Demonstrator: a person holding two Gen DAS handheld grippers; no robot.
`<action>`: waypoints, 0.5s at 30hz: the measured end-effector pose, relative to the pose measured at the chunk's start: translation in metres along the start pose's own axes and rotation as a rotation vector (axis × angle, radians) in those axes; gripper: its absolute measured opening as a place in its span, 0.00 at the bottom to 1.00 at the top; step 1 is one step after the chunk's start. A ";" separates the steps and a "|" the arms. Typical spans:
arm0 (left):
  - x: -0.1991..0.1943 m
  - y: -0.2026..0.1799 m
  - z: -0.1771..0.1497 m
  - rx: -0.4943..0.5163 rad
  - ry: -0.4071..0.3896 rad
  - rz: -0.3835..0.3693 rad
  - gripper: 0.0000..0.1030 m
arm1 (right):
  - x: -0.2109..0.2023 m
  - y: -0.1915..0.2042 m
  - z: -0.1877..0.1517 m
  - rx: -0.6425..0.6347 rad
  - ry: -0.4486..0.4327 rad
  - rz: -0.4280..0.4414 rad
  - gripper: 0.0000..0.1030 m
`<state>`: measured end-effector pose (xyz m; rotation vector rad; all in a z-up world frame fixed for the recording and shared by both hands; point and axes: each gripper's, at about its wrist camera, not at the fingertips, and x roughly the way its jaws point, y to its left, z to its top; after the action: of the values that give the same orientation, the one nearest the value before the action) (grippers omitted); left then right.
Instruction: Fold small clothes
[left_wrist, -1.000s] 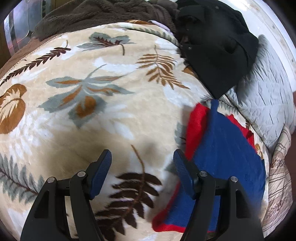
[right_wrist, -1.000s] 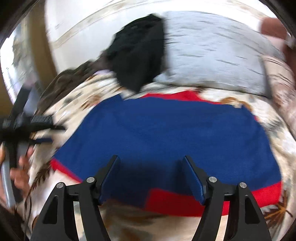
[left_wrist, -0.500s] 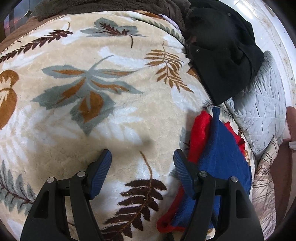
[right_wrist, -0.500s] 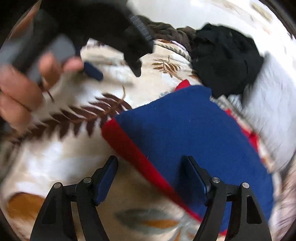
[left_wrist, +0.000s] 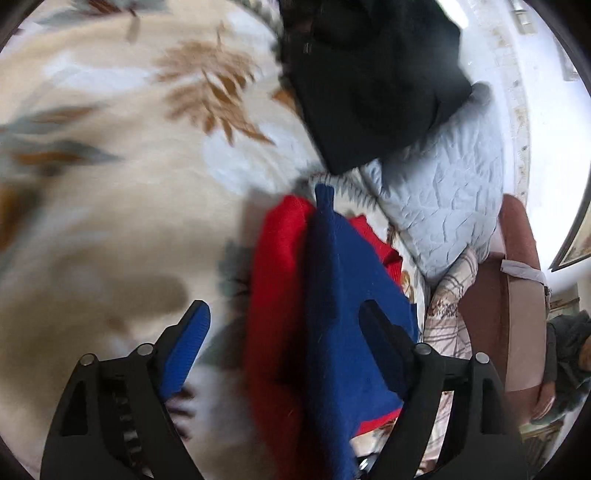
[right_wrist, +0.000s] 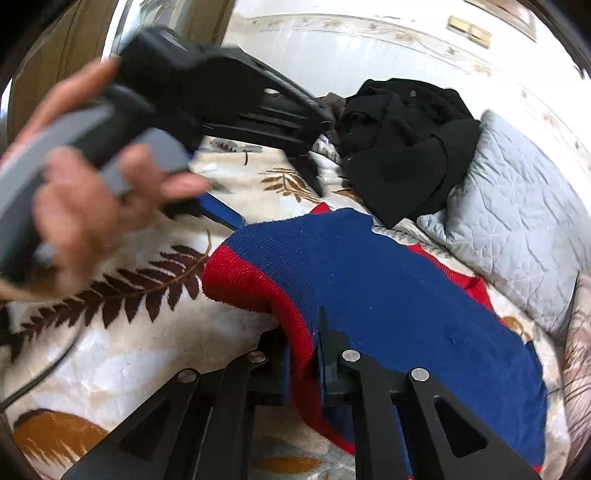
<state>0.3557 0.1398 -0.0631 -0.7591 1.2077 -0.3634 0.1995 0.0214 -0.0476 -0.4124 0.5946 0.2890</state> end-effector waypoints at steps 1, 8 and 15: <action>0.009 -0.002 0.004 -0.005 0.024 -0.002 0.81 | 0.000 -0.002 0.000 0.010 0.001 0.007 0.09; 0.039 -0.019 0.018 0.019 0.091 0.008 0.67 | 0.004 -0.007 -0.004 0.064 -0.011 0.051 0.09; 0.030 -0.036 0.006 0.051 0.054 0.056 0.16 | -0.006 -0.024 -0.005 0.168 -0.045 0.093 0.09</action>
<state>0.3764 0.0983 -0.0582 -0.6733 1.2631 -0.3691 0.2016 -0.0026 -0.0411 -0.2161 0.5905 0.3340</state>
